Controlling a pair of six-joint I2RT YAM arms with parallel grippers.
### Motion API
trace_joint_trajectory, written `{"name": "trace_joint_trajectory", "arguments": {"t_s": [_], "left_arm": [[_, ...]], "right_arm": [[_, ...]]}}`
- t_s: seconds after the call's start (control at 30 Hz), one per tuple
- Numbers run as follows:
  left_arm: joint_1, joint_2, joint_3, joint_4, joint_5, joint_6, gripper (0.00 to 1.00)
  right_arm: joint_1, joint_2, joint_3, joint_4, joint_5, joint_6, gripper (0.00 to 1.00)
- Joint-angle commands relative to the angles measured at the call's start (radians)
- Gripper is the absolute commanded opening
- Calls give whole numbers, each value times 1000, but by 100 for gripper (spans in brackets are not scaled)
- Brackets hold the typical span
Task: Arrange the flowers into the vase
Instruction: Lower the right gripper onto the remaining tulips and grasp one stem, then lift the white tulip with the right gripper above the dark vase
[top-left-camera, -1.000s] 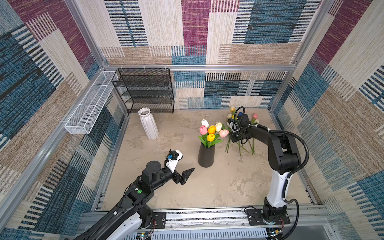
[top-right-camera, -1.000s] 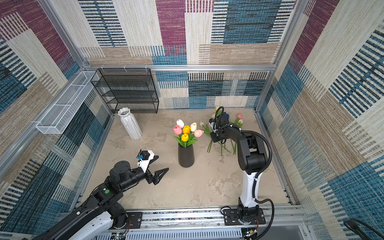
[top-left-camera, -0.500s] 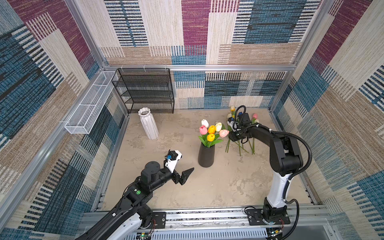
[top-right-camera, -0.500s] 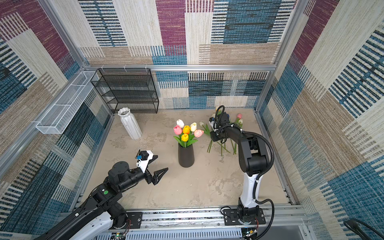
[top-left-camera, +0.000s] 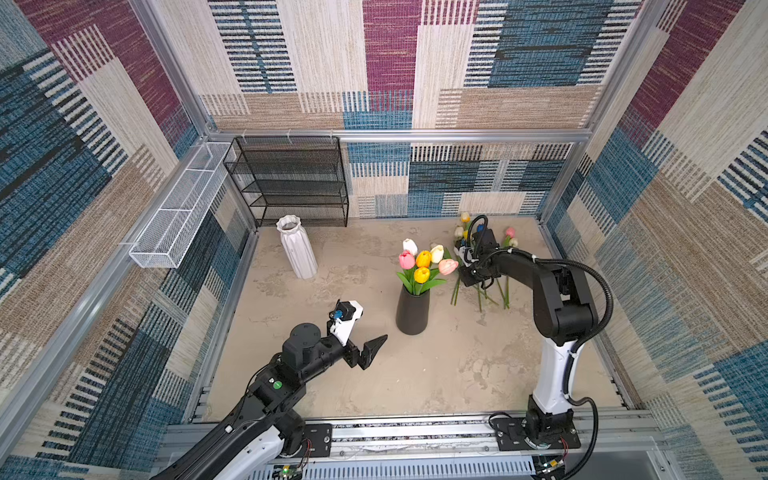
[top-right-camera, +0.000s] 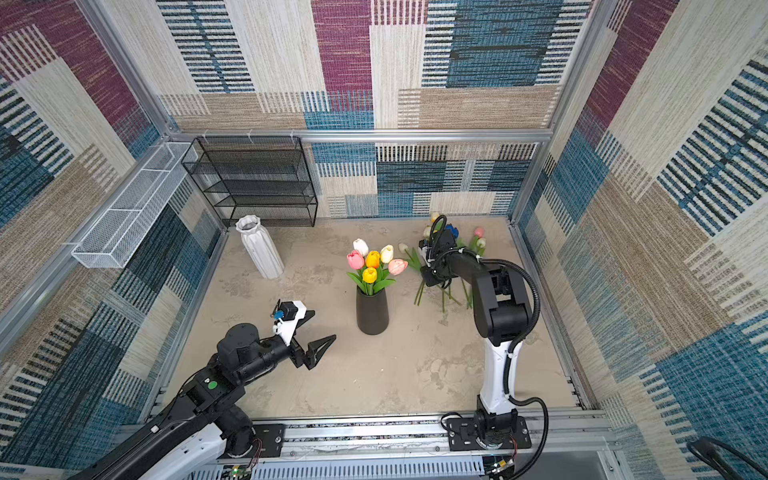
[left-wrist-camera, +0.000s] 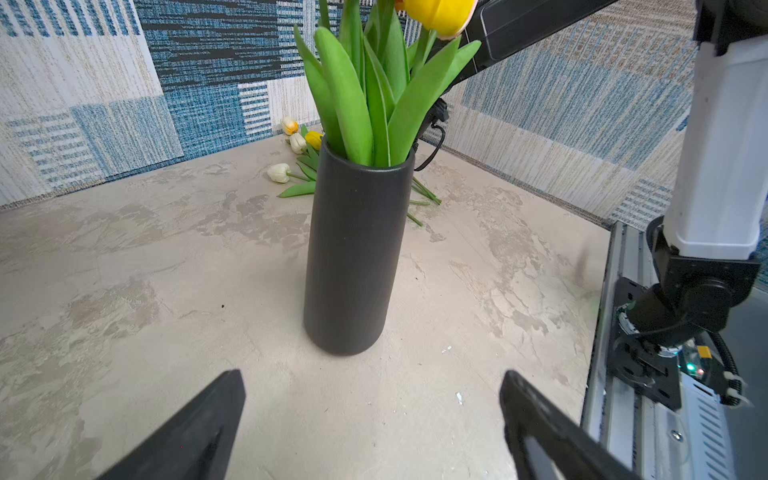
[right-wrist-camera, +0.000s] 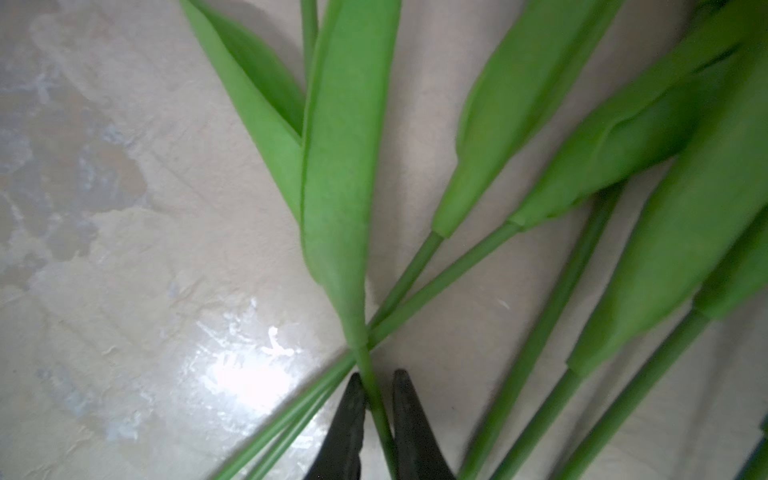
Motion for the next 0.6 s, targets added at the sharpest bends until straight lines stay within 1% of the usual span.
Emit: {"name": "trace_joint_trajectory", "arguments": {"t_s": [0.0,0.27,0.47,0.5,0.57], "left_arm": [[-1,-8,-1,10,-13,17,99],[-1,-35,-20,30,-60,23,99],[-1,-41,6,24,-65,32,99],[-1,-42,21,15,-60,32,99],[-1,-41,55,6,-52,32,99]], "right_arm": [[2,-8,-5,-20,-48,0,11],[5,-128,-34,23,-203,38,0],[5,-271,-41,52,-259,106,0],[4,-312,-43,72,-270,133,0],[1,-408,-57,144,-326,201,0]]}}
